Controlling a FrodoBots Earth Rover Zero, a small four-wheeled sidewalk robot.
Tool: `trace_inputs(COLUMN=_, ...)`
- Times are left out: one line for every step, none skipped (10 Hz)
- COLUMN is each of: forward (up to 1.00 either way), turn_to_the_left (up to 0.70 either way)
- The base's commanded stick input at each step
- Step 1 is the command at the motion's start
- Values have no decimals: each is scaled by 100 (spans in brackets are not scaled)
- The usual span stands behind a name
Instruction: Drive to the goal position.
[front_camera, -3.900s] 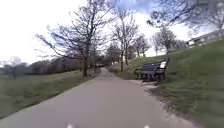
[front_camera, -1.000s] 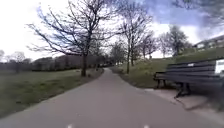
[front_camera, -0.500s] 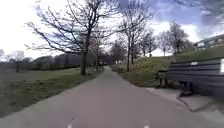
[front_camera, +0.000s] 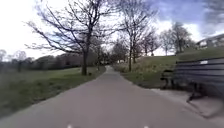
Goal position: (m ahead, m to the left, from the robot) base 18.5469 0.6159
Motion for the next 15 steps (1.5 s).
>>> trace_inputs(forward=85, turn_to_the_left=1)
trace_inputs(forward=85, turn_to_the_left=1)
trace_inputs(forward=85, turn_to_the_left=1)
trace_inputs(forward=85, turn_to_the_left=1)
trace_inputs(forward=85, turn_to_the_left=1)
trace_inputs(forward=85, turn_to_the_left=1)
trace_inputs(forward=85, turn_to_the_left=1)
trace_inputs(forward=85, turn_to_the_left=1)
trace_inputs(forward=85, turn_to_the_left=1)
trace_inputs(forward=85, turn_to_the_left=1)
trace_inputs(forward=85, turn_to_the_left=1)
trace_inputs(forward=85, turn_to_the_left=1)
trace_inputs(forward=85, turn_to_the_left=1)
trace_inputs(forward=85, turn_to_the_left=1)
trace_inputs(forward=85, turn_to_the_left=1)
